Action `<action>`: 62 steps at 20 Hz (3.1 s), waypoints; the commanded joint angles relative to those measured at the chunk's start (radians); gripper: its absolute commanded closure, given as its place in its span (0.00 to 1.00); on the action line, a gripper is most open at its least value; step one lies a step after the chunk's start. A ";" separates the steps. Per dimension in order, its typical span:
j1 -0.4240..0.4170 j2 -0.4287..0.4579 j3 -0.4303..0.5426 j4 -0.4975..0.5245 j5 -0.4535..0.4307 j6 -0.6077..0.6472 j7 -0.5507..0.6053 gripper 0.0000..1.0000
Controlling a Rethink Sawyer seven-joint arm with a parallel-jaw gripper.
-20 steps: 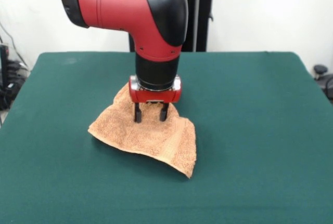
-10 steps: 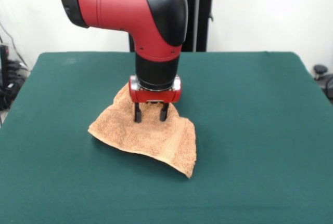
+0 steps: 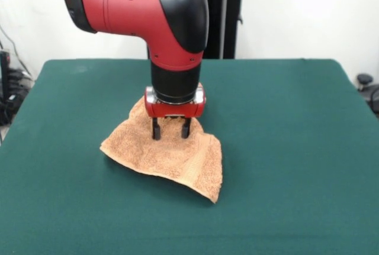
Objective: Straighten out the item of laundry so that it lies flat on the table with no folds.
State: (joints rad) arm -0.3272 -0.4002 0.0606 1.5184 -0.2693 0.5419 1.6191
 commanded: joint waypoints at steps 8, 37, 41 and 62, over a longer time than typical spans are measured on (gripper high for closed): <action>0.024 0.179 0.114 0.035 0.049 -0.200 0.186 0.00; -0.026 0.033 0.065 0.262 -0.019 -0.226 0.110 0.00; -0.049 0.033 0.054 0.295 -0.021 -0.243 0.108 0.00; 0.012 0.152 -0.029 0.379 -0.071 -0.509 0.153 0.00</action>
State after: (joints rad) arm -0.3559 -0.4544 0.0318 1.7576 -0.2718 0.0897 1.6193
